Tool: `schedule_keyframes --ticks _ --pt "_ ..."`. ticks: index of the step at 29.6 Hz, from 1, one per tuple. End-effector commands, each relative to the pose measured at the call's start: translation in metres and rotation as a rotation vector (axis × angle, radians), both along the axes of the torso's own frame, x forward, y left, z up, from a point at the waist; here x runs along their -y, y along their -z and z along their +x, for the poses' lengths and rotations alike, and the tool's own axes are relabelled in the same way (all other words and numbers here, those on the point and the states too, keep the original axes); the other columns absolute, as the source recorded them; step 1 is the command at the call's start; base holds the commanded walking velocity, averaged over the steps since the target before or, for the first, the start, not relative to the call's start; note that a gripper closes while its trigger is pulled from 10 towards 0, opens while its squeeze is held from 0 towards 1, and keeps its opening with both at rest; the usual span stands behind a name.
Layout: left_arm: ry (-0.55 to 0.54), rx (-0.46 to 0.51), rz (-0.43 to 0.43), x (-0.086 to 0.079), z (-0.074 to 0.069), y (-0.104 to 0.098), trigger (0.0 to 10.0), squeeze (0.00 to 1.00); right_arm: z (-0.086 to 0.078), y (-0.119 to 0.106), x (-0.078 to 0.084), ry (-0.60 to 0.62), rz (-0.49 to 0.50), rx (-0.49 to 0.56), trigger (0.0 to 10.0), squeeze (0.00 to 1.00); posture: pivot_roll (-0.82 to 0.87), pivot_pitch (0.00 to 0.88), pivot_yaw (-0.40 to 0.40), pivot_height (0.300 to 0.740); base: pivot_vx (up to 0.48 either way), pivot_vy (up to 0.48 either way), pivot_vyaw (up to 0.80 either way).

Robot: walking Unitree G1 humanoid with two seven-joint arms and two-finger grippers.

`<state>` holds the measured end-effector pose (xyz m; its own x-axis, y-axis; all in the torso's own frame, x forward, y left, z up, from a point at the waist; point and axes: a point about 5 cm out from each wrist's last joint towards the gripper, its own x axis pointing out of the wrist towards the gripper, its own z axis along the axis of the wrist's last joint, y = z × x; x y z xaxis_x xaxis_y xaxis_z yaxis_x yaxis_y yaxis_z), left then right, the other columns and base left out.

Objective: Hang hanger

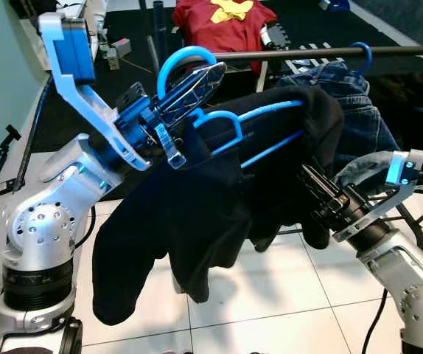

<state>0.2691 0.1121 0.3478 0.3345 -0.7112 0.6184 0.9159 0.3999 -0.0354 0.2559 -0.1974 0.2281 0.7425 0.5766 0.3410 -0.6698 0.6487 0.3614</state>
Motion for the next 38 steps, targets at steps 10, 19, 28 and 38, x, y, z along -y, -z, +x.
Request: schedule_keyframes --ticks 10,19,28,38 --pt "-0.094 0.077 0.163 -0.02 0.007 0.009 10.0 0.0 -0.01 -0.027 0.028 0.064 0.018 0.104 0.0 0.0 -0.11 0.197 0.028 0.74 0.0 0.0 0.0" --pt "0.133 0.221 0.448 -0.056 -0.021 0.031 10.0 0.0 -0.007 -0.047 0.079 0.335 0.039 0.14 0.0 0.0 -0.11 0.201 0.024 0.74 0.0 0.0 0.0" --pt "0.268 0.291 0.472 -0.063 -0.034 0.027 10.0 0.0 -0.001 -0.042 0.093 0.438 0.038 0.083 0.0 0.0 -0.11 0.197 0.017 0.74 0.0 0.0 0.0" --pt "0.285 0.316 0.607 -0.037 -0.029 0.048 10.0 0.0 0.003 -0.04 0.085 0.394 0.045 0.068 0.0 0.0 -0.12 0.19 0.013 0.74 0.0 0.0 0.0"
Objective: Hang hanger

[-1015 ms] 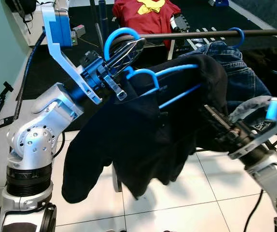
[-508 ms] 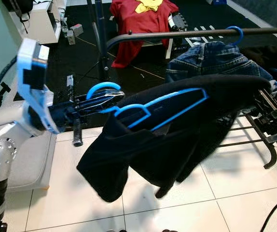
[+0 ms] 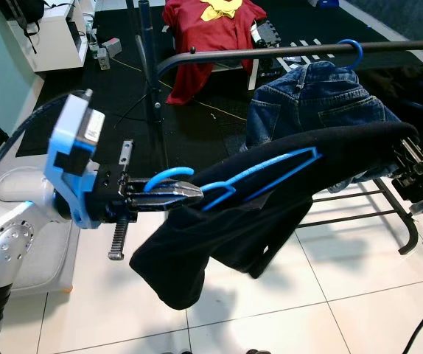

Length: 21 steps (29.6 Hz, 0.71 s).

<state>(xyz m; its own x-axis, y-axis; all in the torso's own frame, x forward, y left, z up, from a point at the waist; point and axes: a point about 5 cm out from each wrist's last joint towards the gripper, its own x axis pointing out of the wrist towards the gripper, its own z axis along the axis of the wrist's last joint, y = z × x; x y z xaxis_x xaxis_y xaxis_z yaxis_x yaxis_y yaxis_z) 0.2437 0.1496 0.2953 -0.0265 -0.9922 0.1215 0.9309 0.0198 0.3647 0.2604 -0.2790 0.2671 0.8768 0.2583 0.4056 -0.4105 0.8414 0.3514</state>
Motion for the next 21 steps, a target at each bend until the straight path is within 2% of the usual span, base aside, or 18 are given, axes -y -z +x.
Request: schedule_keyframes --ticks 1,2,3,5,7,8,11,12,15,16,19,20,21 --pt "0.025 0.034 -0.044 0.005 -0.003 -0.006 10.0 0.0 0.0 0.002 -0.001 0.007 0.002 -0.006 0.0 0.0 -0.12 0.189 0.012 0.74 0.0 0.0 0.0" --pt "0.025 0.034 -0.044 0.005 -0.003 -0.006 10.0 0.0 0.0 0.002 -0.001 0.007 0.002 -0.006 0.0 0.0 -0.12 0.189 0.012 0.74 0.0 0.0 0.0" --pt "0.051 0.036 -0.014 0.012 -0.004 -0.002 10.0 0.0 0.002 0.003 -0.005 -0.005 0.002 -0.011 0.0 0.0 -0.12 0.189 0.011 0.74 0.0 0.0 0.0" --pt "0.075 0.062 0.107 0.025 -0.006 0.012 10.0 0.0 0.004 0.003 -0.009 -0.017 0.011 -0.01 0.0 0.0 -0.11 0.192 0.011 0.74 0.0 0.0 0.0" --pt "0.075 0.062 0.107 0.025 -0.006 0.012 10.0 0.0 0.004 0.003 -0.009 -0.017 0.011 -0.01 0.0 0.0 -0.11 0.192 0.011 0.74 0.0 0.0 0.0" --pt "0.081 0.07 0.155 0.03 -0.006 0.017 10.0 0.0 0.004 0.002 -0.009 -0.019 0.015 -0.009 0.0 0.0 -0.11 0.192 0.011 0.74 0.0 0.0 0.0" --pt "0.081 0.07 0.155 0.03 -0.006 0.017 10.0 0.0 0.004 0.002 -0.009 -0.019 0.015 -0.009 0.0 0.0 -0.11 0.192 0.011 0.74 0.0 0.0 0.0" --pt "0.083 0.092 0.217 0.037 -0.007 0.024 10.0 0.0 0.005 0.003 -0.012 -0.027 0.015 -0.012 0.0 0.0 -0.11 0.194 0.01 0.74 0.0 0.0 0.0" --pt "0.083 0.092 0.217 0.037 -0.007 0.024 10.0 0.0 0.005 0.003 -0.012 -0.027 0.015 -0.012 0.0 0.0 -0.11 0.194 0.01 0.74 0.0 0.0 0.0" --pt "0.121 0.121 0.271 0.045 -0.012 0.029 10.0 0.0 0.006 0.005 -0.015 -0.037 0.014 -0.021 0.0 0.0 -0.11 0.197 0.009 0.74 0.0 0.0 0.0" --pt "0.121 0.121 0.271 0.045 -0.012 0.029 10.0 0.0 0.006 0.005 -0.015 -0.037 0.014 -0.021 0.0 0.0 -0.11 0.197 0.009 0.74 0.0 0.0 0.0" --pt "0.155 0.185 0.361 0.052 -0.015 0.036 10.0 0.0 0.008 0.008 -0.019 -0.046 0.01 -0.033 0.0 0.0 -0.11 0.2 0.007 0.74 0.0 0.0 0.0" --pt "0.208 0.236 0.414 0.058 -0.02 0.037 10.0 0.0 0.009 0.011 -0.022 -0.056 0.005 -0.047 0.0 0.0 -0.11 0.2 0.006 0.74 0.0 0.0 0.0"
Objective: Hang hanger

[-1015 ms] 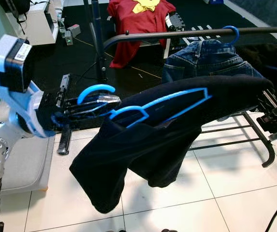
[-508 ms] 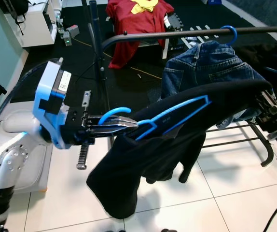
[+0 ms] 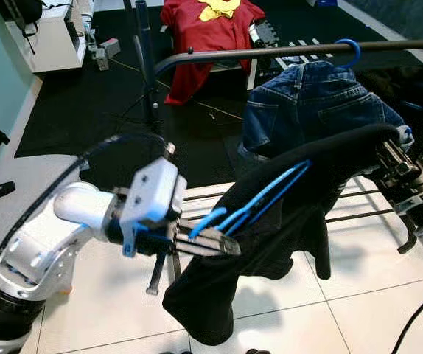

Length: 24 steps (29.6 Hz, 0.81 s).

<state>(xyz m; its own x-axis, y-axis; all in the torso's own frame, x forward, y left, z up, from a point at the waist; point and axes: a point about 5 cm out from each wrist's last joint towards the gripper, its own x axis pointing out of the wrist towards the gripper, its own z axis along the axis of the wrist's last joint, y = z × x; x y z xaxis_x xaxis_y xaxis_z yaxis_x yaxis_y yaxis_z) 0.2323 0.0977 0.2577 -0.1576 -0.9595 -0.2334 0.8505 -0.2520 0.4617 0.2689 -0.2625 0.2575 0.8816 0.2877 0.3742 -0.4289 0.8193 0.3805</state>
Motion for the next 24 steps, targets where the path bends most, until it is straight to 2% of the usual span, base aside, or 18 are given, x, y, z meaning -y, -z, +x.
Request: schedule_keyframes --ticks 1,5,7,8,10,15,21,24 --pt "0.116 0.113 0.104 0.011 -0.011 0.0 10.0 0.0 0.002 0.005 -0.01 -0.025 -0.02 -0.024 0.0 0.0 -0.1 0.2 0.004 0.74 0.0 0.0 0.0" --pt "0.116 0.113 0.104 0.011 -0.011 0.0 10.0 0.0 0.002 0.005 -0.01 -0.025 -0.02 -0.024 0.0 0.0 -0.1 0.2 0.004 0.74 0.0 0.0 0.0" --pt "0.145 0.165 0.13 0.019 -0.01 0.0 10.0 0.0 0.004 0.014 -0.021 -0.051 -0.069 -0.066 0.0 0.0 -0.11 0.201 0.005 0.74 0.0 0.0 0.0" --pt "0.145 0.165 0.13 0.019 -0.01 0.0 10.0 0.0 0.004 0.014 -0.021 -0.051 -0.069 -0.066 0.0 0.0 -0.11 0.201 0.005 0.74 0.0 0.0 0.0" --pt "0.149 0.195 0.116 0.03 -0.004 0.002 10.0 0.0 0.006 0.029 -0.038 -0.091 -0.147 -0.128 0.0 0.0 -0.11 0.199 0.005 0.74 0.0 0.0 0.0" --pt "0.157 0.219 0.094 0.038 -0.003 0.001 10.0 0.0 0.008 0.039 -0.048 -0.107 -0.207 -0.177 0.0 0.0 -0.11 0.199 0.004 0.74 0.0 0.0 0.0" --pt "0.167 0.263 0.097 0.045 -0.001 0.0 10.0 0.0 0.009 0.042 -0.054 -0.123 -0.22 -0.188 0.0 0.0 -0.11 0.2 0.004 0.74 0.0 0.0 0.0" --pt "0.18 0.3 0.137 0.048 0.0 0.006 10.0 0.0 0.01 0.036 -0.058 -0.137 -0.188 -0.16 0.0 0.0 -0.11 0.2 0.005 0.74 0.0 0.0 0.0"
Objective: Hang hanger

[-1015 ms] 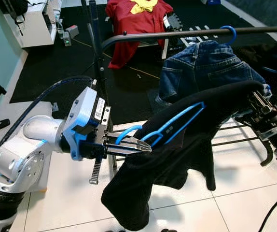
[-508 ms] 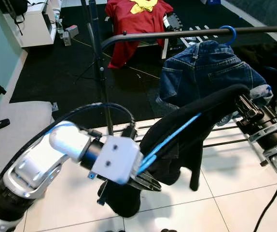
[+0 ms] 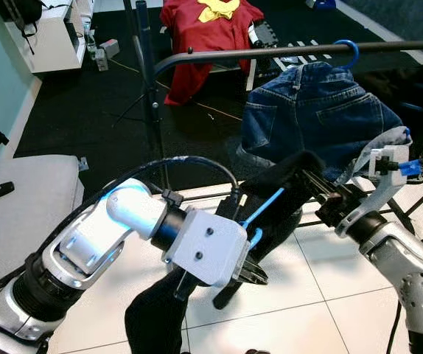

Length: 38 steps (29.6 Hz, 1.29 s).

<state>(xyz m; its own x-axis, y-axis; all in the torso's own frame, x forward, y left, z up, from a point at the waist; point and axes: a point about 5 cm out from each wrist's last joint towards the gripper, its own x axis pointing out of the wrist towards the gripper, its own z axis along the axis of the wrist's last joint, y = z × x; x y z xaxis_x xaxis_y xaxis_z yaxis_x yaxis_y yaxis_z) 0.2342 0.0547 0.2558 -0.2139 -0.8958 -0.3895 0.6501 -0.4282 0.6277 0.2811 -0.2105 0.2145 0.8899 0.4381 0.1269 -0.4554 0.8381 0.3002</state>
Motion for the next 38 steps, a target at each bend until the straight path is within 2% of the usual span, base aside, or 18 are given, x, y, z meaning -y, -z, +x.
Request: schedule_keyframes --ticks 1,10,12,13,14,16,17,18,19,24,26,27,29,31,33,34,37,38 --pt "0.028 0.03 0.026 0.005 -0.002 0.004 10.0 0.0 -0.002 -0.007 -0.006 -0.027 0.016 0.032 0.0 0.0 -0.11 0.2 0.005 0.74 0.0 0.0 0.0" --pt "0.006 0.075 0.09 0.006 0.004 0.019 10.0 0.0 -0.008 -0.029 -0.01 -0.084 0.146 0.134 0.0 0.0 -0.11 0.203 0.008 0.74 0.0 0.0 0.0" --pt "-0.054 0.097 0.154 -0.006 0.017 0.029 10.0 0.0 -0.011 -0.044 0.009 -0.045 0.197 0.197 0.0 0.0 -0.11 0.205 0.011 0.74 0.0 0.0 0.0" --pt "-0.054 0.097 0.154 -0.006 0.017 0.029 10.0 0.0 -0.011 -0.044 0.009 -0.045 0.197 0.197 0.0 0.0 -0.11 0.205 0.011 0.74 0.0 0.0 0.0" --pt "-0.085 0.103 0.181 -0.013 0.022 0.031 10.0 0.0 -0.012 -0.046 0.021 -0.003 0.178 0.203 0.0 0.0 -0.11 0.205 0.01 0.74 0.0 0.0 0.0" --pt "-0.085 0.103 0.181 -0.013 0.022 0.031 10.0 0.0 -0.012 -0.046 0.021 -0.003 0.178 0.203 0.0 0.0 -0.11 0.205 0.01 0.74 0.0 0.0 0.0" --pt "-0.106 0.107 0.206 -0.021 0.027 0.032 10.0 0.0 -0.013 -0.045 0.033 0.041 0.142 0.194 0.0 0.0 -0.11 0.205 0.01 0.74 0.0 0.0 0.0" --pt "-0.106 0.107 0.206 -0.021 0.027 0.032 10.0 0.0 -0.013 -0.045 0.033 0.041 0.142 0.194 0.0 0.0 -0.11 0.205 0.01 0.74 0.0 0.0 0.0" --pt "-0.104 0.094 0.199 -0.027 0.027 0.029 10.0 0.0 -0.012 -0.039 0.045 0.102 0.079 0.156 0.0 0.0 -0.11 0.205 0.009 0.74 0.0 0.0 0.0" --pt "-0.081 0.054 0.164 -0.029 0.023 0.023 10.0 0.0 -0.011 -0.032 0.054 0.158 0.017 0.111 0.0 0.0 -0.11 0.203 0.01 0.74 0.0 0.0 0.0" --pt "-0.019 -0.07 -0.033 -0.035 0.016 -0.009 10.0 0.0 -0.009 -0.012 0.066 0.247 -0.093 0.0 0.0 0.0 -0.12 0.199 0.01 0.74 0.0 0.0 0.0" --pt "-0.019 -0.07 -0.033 -0.035 0.016 -0.009 10.0 0.0 -0.009 -0.012 0.066 0.247 -0.093 0.0 0.0 0.0 -0.12 0.199 0.01 0.74 0.0 0.0 0.0" --pt "0.048 -0.152 -0.175 -0.045 0.012 -0.033 10.0 0.0 -0.009 0.0 0.069 0.282 -0.128 -0.066 0.0 0.0 -0.12 0.197 0.007 0.74 0.0 0.0 0.0" --pt "0.048 -0.152 -0.175 -0.045 0.012 -0.033 10.0 0.0 -0.009 0.0 0.069 0.282 -0.128 -0.066 0.0 0.0 -0.12 0.197 0.007 0.74 0.0 0.0 0.0" --pt "0.106 -0.211 -0.289 -0.052 0.011 -0.05 10.0 0.0 -0.009 0.007 0.068 0.28 -0.127 -0.11 0.0 0.0 -0.12 0.195 0.006 0.74 0.0 0.0 0.0" --pt "0.106 -0.211 -0.289 -0.052 0.011 -0.05 10.0 0.0 -0.009 0.007 0.068 0.28 -0.127 -0.11 0.0 0.0 -0.12 0.195 0.006 0.74 0.0 0.0 0.0" --pt "0.115 -0.281 -0.459 -0.054 0.018 -0.061 10.0 0.0 -0.007 0.013 0.06 0.244 -0.119 -0.129 0.0 0.0 -0.12 0.197 0.005 0.74 0.0 0.0 0.0" --pt "0.115 -0.281 -0.459 -0.054 0.018 -0.061 10.0 0.0 -0.007 0.013 0.06 0.244 -0.119 -0.129 0.0 0.0 -0.12 0.197 0.005 0.74 0.0 0.0 0.0"
